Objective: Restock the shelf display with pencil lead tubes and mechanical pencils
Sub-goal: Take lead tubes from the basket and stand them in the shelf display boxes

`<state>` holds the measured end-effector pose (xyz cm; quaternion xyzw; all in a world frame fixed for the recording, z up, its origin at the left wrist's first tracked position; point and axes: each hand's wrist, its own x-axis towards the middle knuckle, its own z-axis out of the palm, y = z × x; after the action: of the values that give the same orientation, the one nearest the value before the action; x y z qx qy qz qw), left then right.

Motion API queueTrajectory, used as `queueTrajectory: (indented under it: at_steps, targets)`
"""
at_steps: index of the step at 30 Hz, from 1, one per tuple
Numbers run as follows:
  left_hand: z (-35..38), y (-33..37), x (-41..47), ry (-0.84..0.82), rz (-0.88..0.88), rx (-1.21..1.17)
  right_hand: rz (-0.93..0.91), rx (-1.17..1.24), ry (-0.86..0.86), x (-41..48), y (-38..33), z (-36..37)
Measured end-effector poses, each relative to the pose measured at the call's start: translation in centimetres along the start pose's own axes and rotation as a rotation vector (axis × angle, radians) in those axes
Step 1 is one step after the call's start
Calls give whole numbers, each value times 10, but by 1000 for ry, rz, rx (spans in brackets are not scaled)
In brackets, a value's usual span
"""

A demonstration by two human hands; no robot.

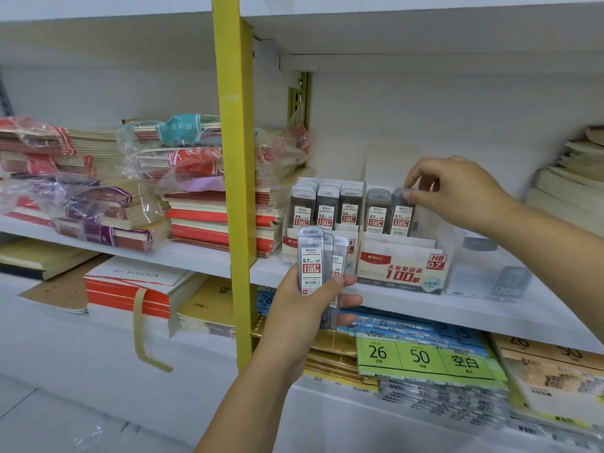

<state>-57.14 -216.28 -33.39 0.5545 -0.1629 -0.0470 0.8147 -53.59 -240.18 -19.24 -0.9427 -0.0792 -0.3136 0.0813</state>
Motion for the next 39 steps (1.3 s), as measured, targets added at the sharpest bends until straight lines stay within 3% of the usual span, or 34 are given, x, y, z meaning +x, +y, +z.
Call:
queueTrajectory:
  at_steps: [4, 7, 10, 15, 17, 23, 28, 33, 39]
  targets:
    - [1, 2, -1, -13, -14, 10, 1, -164, -15, 0, 2, 2]
    - [1, 4, -3, -31, -34, -4, -41, -180, 77, -11, -7, 2]
    - [2, 6, -4, -55, -38, -14, -83, 90, 141, -36, -33, 0]
    - [5, 8, -8, -94, -42, -21, 31, 532, -163, -69, -68, 12]
    - [6, 8, -11, -109, -48, -33, 101, 677, -205, -71, -71, 16]
    - [4, 8, -12, -116, -48, -58, 207, 858, -81, -70, -66, 13]
    - [0, 8, -8, -78, -50, -43, 182, 872, -57, -64, -63, 4]
    - [-12, 8, -3, 81, -1, 48, 170, 888, 165, -32, -66, -13]
    - [-30, 17, 0, 152, -1, 41, -23, 498, 153, 5, -87, 2]
